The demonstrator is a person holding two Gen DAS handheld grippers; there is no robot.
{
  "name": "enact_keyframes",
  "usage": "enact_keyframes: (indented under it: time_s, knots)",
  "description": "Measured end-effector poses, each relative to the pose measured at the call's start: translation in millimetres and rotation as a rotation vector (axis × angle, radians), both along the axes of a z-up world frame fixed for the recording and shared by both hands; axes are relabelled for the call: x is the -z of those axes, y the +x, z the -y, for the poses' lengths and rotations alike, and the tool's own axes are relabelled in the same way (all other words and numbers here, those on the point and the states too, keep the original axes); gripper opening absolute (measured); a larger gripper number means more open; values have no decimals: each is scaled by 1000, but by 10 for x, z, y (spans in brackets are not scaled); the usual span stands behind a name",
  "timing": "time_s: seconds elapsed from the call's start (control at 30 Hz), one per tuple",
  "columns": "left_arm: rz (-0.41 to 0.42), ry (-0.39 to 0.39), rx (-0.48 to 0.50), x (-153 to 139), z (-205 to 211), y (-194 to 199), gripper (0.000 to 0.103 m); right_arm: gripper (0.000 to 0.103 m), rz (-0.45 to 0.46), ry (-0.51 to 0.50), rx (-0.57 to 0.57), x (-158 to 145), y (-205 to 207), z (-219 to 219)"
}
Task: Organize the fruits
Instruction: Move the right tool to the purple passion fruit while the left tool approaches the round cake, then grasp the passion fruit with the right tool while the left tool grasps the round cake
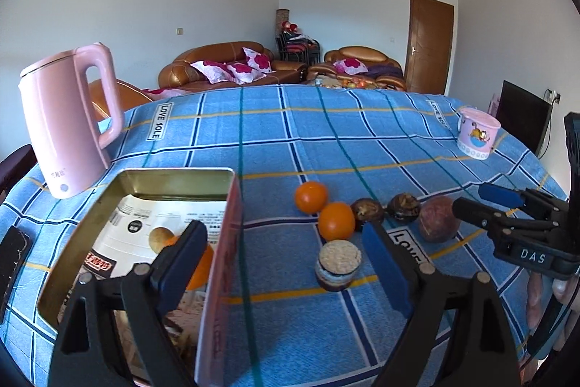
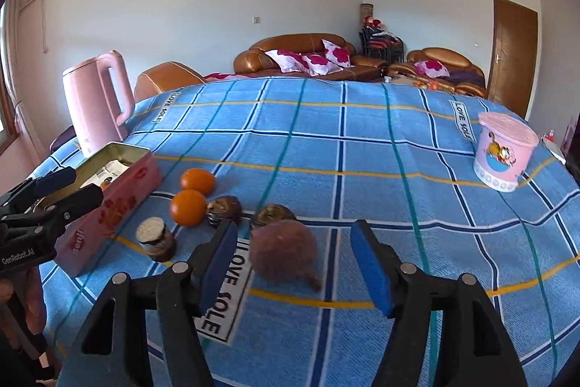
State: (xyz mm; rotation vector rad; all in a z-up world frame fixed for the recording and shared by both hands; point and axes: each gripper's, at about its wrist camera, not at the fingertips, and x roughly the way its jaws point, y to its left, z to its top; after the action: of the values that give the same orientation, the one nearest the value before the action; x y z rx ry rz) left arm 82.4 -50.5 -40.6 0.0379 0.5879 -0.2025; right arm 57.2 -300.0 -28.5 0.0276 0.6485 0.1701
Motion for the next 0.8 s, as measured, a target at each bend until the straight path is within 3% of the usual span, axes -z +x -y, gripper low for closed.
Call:
enact_keyframes:
  time_s: [0.37, 0.7, 0.77, 0.8]
  knots:
    - [-104, 63, 72, 183, 255, 189, 88, 67, -101, -28, -32, 158, 228, -159]
    - [-187, 93, 145, 301, 414, 298, 70, 67, -170, -9, -39, 256, 346, -167]
    - [-212, 92, 152, 329, 425, 327, 59, 67, -195, -9, -42, 292, 379, -174]
    - [-221, 89, 146, 340, 414, 343, 47, 67, -205, -9, -41, 304, 395, -177]
